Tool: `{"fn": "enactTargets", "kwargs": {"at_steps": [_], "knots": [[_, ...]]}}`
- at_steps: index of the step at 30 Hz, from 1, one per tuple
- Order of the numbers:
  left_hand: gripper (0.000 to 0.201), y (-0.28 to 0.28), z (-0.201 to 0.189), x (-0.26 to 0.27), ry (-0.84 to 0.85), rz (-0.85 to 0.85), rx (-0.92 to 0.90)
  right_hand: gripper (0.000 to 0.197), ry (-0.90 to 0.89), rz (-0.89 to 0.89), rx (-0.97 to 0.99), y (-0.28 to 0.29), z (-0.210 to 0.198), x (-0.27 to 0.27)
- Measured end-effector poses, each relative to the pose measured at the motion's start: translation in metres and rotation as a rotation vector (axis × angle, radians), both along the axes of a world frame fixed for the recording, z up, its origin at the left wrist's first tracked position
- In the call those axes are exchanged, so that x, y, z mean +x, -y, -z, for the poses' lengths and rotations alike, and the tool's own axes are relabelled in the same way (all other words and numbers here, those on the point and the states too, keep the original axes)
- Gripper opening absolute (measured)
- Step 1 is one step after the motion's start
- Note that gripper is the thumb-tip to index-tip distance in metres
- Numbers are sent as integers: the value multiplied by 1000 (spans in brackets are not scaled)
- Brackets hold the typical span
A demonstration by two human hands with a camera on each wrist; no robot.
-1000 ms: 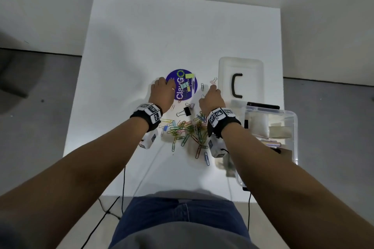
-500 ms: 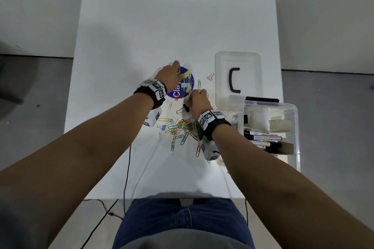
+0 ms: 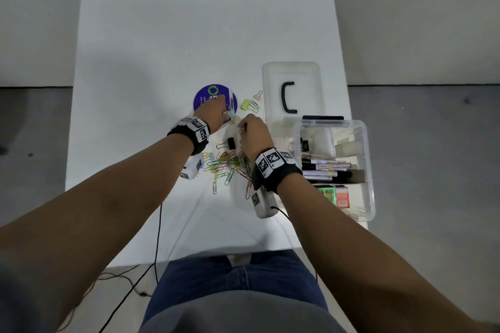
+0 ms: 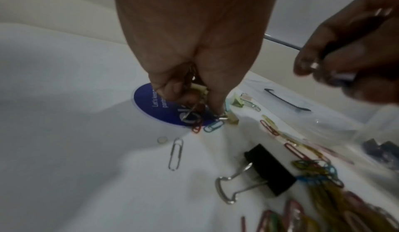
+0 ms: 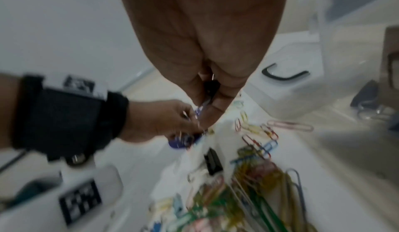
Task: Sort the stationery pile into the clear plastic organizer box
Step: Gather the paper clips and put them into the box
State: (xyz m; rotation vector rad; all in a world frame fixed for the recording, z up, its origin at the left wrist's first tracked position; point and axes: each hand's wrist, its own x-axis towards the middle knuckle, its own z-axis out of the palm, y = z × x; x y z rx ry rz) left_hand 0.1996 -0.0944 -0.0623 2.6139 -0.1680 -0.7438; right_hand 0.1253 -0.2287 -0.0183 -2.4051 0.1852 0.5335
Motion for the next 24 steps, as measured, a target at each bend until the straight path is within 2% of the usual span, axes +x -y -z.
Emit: {"fn": "enactTargets", "kwargs": {"at_steps": [3,5,7,9,11,14,16,19,22,24], "knots": [[20,-1,-19,-10,-9,-66,-80,17,63,104,179,19,-33,-4],[19,5,-43,-18,30,-140,-237,12,107,196,275,41,-56,-9],[21,25,-75,-31,96,-150,-402,11,159,292,287,69,-73,-15],[20,57,-104,-48,135,-61,-498,12,200,338,170,99,-80,-19],[16,95,-118,-63,135,72,-523,18,150,287,-25,123,-79,-20],[15,139,-116,-74,138,174,-465,28,-50,99,-233,147,-82,-23],[19,152,-112,-75,141,204,-395,32,-99,-7,-246,156,-85,-24],[27,159,-105,-77,152,275,-302,44,-139,-40,-189,163,-87,-26],[35,154,-105,-79,139,296,-361,49,-155,-18,-182,163,-90,-28],[38,139,-105,-77,150,251,-420,45,-68,1,-200,155,-90,-25]]}}
